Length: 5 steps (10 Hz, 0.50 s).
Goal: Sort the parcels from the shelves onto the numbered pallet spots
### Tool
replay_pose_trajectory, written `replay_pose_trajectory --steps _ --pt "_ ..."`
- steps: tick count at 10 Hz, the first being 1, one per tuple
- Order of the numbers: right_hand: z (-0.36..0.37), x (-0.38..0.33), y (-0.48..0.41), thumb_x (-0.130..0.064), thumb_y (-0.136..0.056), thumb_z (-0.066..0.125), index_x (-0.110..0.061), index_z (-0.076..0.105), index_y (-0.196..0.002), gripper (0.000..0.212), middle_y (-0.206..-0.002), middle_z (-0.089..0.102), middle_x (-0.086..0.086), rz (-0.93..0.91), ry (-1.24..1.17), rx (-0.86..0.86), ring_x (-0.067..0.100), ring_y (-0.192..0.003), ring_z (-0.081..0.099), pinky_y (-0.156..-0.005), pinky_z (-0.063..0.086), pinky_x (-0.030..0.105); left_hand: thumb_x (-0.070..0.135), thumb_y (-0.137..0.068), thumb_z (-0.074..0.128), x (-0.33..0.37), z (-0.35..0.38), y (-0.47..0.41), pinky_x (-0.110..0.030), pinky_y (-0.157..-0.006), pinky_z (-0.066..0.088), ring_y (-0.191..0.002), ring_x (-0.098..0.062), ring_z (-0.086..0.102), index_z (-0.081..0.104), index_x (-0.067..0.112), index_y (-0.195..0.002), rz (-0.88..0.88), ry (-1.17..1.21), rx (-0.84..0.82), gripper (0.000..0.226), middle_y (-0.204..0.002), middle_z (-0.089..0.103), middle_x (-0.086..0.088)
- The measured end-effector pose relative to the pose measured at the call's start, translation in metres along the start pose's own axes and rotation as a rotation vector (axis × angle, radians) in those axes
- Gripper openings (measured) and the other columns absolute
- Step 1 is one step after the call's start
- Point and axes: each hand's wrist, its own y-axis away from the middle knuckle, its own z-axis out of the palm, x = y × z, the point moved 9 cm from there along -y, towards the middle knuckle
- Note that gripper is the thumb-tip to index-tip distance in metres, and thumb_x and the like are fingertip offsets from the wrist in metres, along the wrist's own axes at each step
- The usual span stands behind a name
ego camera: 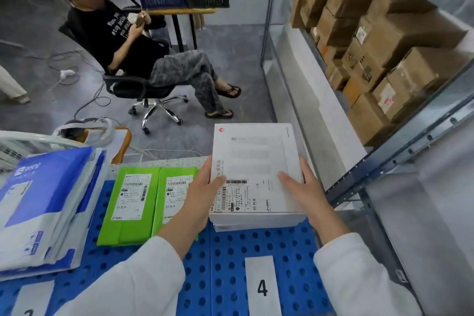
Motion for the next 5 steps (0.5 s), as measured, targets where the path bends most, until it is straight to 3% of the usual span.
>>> replay_pose_trajectory --steps 2,3,4,5 --pt "-0.001 -0.002 0.002 -0.040 -0.089 0.065 -0.046 0.035 -0.141 0.060 -0.125 0.057 -0.016 -0.021 0.062 0.017 0.013 -0.114 0.055 -0.101 0.046 0.039 0.004 -0.093 0.054 -0.001 -0.012 0.001 -0.034 -0.100 0.048 -0.113 -0.002 0.061 0.058 0.040 -0.126 -0.008 0.029 0.062 0.049 -0.117 0.067 0.021" --pt "-0.002 -0.002 0.003 -0.035 -0.090 0.066 -0.036 0.041 -0.140 0.056 -0.123 0.058 -0.012 -0.021 0.058 0.003 0.015 -0.113 0.056 -0.097 0.049 0.037 -0.003 -0.091 0.054 0.008 -0.020 0.005 -0.021 -0.095 0.049 -0.105 0.011 0.059 0.057 0.023 -0.130 0.027 -0.012 0.088 0.047 -0.114 0.066 0.020" --pt "-0.007 -0.010 0.007 -0.029 -0.087 0.070 -0.025 0.048 -0.137 0.055 -0.128 0.057 -0.005 -0.049 0.114 0.055 0.018 -0.120 0.054 -0.096 0.047 0.034 -0.003 -0.091 0.054 0.018 -0.025 0.008 -0.006 -0.078 0.047 -0.099 0.012 0.057 0.056 0.015 -0.128 0.064 -0.126 0.080 0.042 -0.116 0.063 0.016" --pt "-0.013 -0.030 0.018 -0.027 -0.085 0.072 -0.022 0.040 -0.144 0.067 -0.144 0.039 -0.002 -0.196 0.210 0.170 0.016 -0.135 0.036 -0.109 0.034 0.034 0.006 -0.094 0.056 0.025 -0.031 0.012 -0.012 -0.080 0.043 -0.112 -0.007 0.056 0.054 0.018 -0.132 0.098 -0.292 0.078 0.040 -0.128 0.057 0.006"
